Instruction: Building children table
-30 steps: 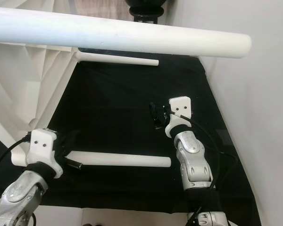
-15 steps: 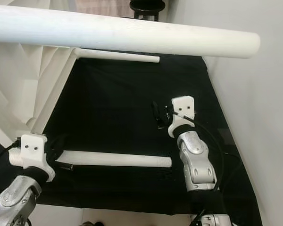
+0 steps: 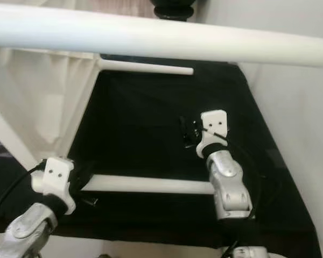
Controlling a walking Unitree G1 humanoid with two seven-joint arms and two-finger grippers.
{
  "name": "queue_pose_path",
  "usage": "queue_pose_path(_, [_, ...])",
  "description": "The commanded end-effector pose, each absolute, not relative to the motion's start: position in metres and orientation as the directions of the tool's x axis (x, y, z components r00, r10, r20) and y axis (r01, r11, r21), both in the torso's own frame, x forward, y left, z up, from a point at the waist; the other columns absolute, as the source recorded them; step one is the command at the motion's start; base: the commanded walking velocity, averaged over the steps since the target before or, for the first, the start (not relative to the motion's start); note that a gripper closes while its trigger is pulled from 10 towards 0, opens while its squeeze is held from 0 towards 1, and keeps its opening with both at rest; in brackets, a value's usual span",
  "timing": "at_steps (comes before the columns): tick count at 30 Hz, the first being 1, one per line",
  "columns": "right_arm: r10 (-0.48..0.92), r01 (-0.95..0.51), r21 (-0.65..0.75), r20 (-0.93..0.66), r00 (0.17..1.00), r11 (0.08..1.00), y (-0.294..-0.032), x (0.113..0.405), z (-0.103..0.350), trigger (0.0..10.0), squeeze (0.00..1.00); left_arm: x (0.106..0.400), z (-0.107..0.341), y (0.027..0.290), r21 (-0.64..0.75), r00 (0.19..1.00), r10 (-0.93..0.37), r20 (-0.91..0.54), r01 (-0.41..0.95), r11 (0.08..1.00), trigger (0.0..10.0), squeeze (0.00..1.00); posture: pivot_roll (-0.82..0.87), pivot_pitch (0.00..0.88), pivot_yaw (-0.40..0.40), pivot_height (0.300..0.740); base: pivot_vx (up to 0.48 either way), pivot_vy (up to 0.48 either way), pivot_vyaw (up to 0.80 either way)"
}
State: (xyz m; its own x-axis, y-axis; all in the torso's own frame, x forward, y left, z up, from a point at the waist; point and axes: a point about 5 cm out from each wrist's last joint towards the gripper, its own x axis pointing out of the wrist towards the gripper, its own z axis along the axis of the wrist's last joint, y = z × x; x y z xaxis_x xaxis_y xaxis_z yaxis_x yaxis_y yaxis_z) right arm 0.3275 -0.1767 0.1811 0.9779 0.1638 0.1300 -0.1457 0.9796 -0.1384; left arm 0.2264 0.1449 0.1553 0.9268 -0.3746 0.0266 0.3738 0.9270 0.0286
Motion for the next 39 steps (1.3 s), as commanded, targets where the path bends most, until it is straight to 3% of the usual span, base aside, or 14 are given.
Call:
queue_pose_path(1, [0.152,-0.136,-0.136,0.109,0.982,0.981,-0.181,0.326,0.176,10.0,0.0,0.219,0.155,0.139,-0.007,0.897,-0.441,0.013,0.441,0.897,10.0,0.0,0.05,0.174,-0.027,0.74,0.0,0.0,0.0])
queue_pose_path(9, [0.148,-0.133,-0.137,0.106,0.983,0.982,-0.18,0.327,0.175,10.0,0.0,0.218,0.161,0.134,0.003,0.872,-0.49,0.013,0.49,0.872,10.0,0.0,0.05,0.172,-0.026,0.74,0.0,0.0,0.0])
queue_pose_path(21, [0.099,-0.065,-0.233,0.139,0.985,0.97,-0.211,0.319,0.191,10.0,0.0,0.224,0.162,0.154,0.01,0.955,-0.293,0.049,0.292,0.956,10.0,0.0,0.03,0.188,-0.039,0.74,0.0,0.0,0.0])
queue_pose_path(27, [0.049,0.032,-0.315,0.246,0.968,0.948,-0.237,0.304,0.225,10.0,0.0,0.246,0.172,0.163,0.037,0.962,-0.255,0.103,0.252,0.967,10.0,0.0,0.01,0.186,-0.045,0.74,0.0,0.0,0.0])
queue_pose_path(30, [0.127,0.001,-0.378,0.315,0.94,0.926,-0.233,0.288,0.24,10.0,0.0,0.253,0.176,0.166,0.042,0.962,-0.246,0.118,0.243,0.969,10.0,0.0,-0.01,0.187,-0.04,0.74,0.0,0.0,0.0])
queue_pose_path(33, [0.297,-0.097,-0.488,0.351,0.888,0.868,-0.217,0.268,0.252,10.0,0.0,0.255,0.175,0.167,0.043,0.962,-0.248,0.118,0.244,0.969,10.0,0.0,-0.02,0.189,-0.026,0.74,0.0,0.0,0.0])
queue_pose_path(36, [0.538,-0.295,-0.61,0.26,0.802,0.735,-0.195,0.244,0.259,10.0,0.0,0.255,0.173,0.163,0.04,0.957,-0.267,0.111,0.264,0.964,10.0,0.0,-0.03,0.189,-0.008,0.74,0.0,0.0,0.0])
queue_pose_path(39, [0.637,-0.392,-0.642,0.199,0.745,0.659,-0.191,0.231,0.268,10.0,0.0,0.257,0.171,0.162,0.035,0.954,-0.278,0.108,0.276,0.961,10.0,0.0,-0.05,0.182,0.015,0.74,0.0,0.0,0.0])
